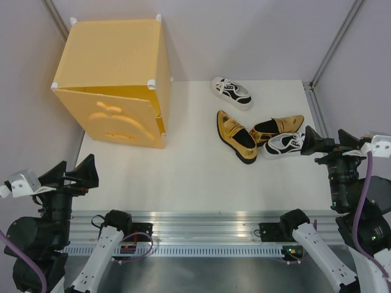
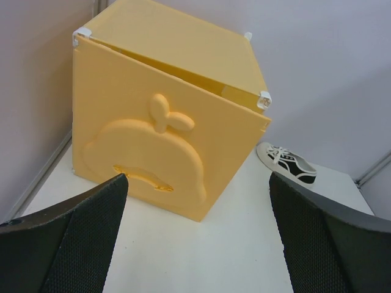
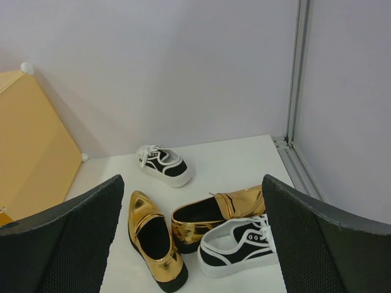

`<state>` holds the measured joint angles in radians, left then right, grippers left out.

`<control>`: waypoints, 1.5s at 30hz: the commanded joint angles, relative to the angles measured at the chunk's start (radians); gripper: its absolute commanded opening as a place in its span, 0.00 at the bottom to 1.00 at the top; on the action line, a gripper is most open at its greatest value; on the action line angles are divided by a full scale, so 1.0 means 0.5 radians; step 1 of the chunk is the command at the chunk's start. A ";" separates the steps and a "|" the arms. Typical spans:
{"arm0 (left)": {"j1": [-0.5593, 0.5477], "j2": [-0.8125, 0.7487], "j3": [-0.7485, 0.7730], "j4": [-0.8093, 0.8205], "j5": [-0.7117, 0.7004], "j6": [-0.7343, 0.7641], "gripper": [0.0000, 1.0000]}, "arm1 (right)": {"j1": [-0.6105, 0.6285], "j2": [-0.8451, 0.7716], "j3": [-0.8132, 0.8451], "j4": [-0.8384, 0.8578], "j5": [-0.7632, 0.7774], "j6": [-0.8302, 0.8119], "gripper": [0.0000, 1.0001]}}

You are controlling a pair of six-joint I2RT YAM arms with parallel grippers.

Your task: Place and organize the shoes in the shoe cabinet

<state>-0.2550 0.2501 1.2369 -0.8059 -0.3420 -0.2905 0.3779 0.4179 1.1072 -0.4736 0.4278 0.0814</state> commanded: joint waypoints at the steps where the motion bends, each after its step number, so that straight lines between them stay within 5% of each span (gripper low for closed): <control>1: -0.005 -0.028 -0.019 0.053 -0.049 -0.048 1.00 | 0.011 -0.007 -0.012 0.045 0.022 -0.010 0.98; 14: -0.002 0.220 0.066 -0.142 -0.120 -0.094 1.00 | 0.011 0.069 -0.098 -0.022 -0.110 0.128 0.98; 19: -0.002 0.671 0.296 -0.419 -0.270 -0.189 1.00 | 0.011 0.216 -0.119 -0.117 -0.248 0.181 0.98; 30: -0.008 1.472 0.649 -0.346 -0.117 -0.419 1.00 | 0.011 0.388 -0.245 -0.160 -0.549 0.260 0.98; 45: -0.496 2.242 1.204 -0.254 -1.043 -0.355 1.00 | 0.011 0.318 -0.355 -0.130 -0.662 0.310 0.98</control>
<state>-0.4816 1.3315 1.7935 -0.9478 -0.7250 -0.4850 0.3779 0.5888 0.9352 -0.5587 0.1150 0.2241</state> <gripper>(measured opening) 0.994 0.979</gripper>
